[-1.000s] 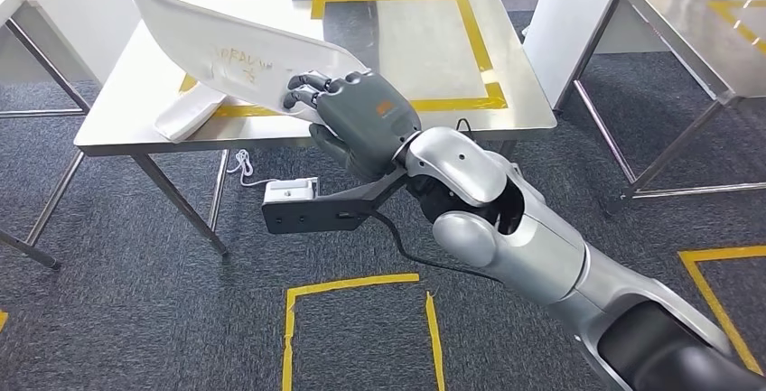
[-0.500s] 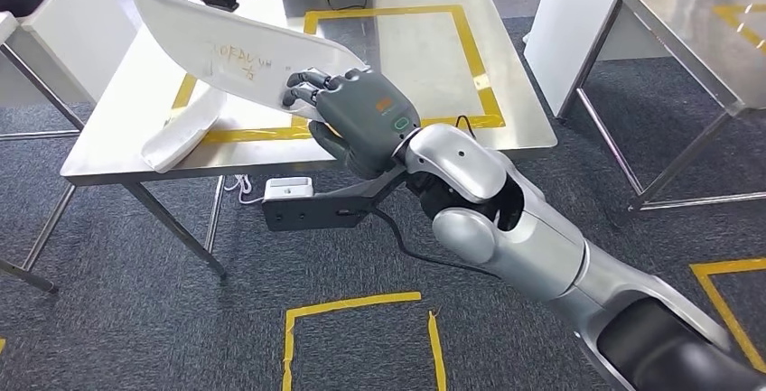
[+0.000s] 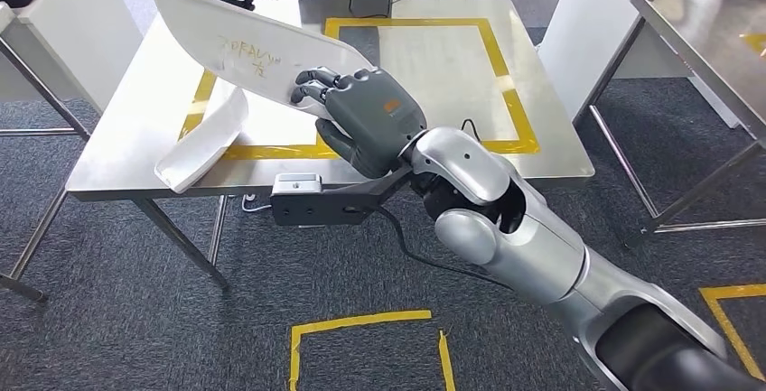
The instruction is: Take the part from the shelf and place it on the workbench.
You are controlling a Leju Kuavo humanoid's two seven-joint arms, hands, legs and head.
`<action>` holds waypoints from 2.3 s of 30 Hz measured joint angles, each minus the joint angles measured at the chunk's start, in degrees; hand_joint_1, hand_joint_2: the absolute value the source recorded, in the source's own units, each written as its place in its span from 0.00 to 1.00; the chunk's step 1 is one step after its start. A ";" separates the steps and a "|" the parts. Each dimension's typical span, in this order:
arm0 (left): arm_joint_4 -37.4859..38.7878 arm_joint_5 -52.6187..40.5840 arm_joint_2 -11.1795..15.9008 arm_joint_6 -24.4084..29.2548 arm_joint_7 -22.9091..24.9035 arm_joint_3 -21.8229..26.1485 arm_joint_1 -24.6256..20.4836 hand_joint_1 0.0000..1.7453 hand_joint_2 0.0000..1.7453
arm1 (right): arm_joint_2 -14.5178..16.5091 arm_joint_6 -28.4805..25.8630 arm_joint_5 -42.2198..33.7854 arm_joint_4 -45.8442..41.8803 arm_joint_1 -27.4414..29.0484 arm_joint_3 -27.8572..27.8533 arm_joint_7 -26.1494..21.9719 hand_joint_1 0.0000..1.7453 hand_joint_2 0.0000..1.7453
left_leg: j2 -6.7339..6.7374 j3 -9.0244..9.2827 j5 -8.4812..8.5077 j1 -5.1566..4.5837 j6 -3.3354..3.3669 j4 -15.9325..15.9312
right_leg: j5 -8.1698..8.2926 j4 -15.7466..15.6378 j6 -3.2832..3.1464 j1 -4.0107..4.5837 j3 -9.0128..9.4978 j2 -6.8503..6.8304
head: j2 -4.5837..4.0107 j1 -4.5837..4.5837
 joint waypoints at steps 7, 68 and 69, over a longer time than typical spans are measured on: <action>0.02 -0.33 -0.18 0.00 0.02 0.00 -0.08 0.00 1.00 | -0.63 -0.23 -0.04 1.06 0.53 -0.86 -0.66 1.00 1.00 | -0.70 3.88 -3.58 -1.37 -0.05 0.13 | 9.81 -13.07 -3.01 1.93 -0.27 0.43 | 0.00 0.04; -0.02 -2.27 -1.09 -0.07 -1.93 0.21 -0.10 0.00 0.75 | 10.80 -2.69 0.58 66.50 -13.67 -3.19 1.54 0.00 0.00 | -0.20 4.71 -3.76 -0.75 -1.49 -0.91 | 11.16 -14.34 -2.78 1.74 0.72 0.23 | 0.00 -0.37; -0.02 -2.37 -1.09 -0.07 -1.97 0.22 -0.12 0.00 0.50 | 11.33 -2.53 0.73 66.52 -13.67 -3.02 1.29 0.00 0.00 | -0.20 4.72 -3.76 -0.75 -1.49 -0.91 | 11.16 -14.34 -2.78 1.73 0.72 0.23 | 0.00 -0.38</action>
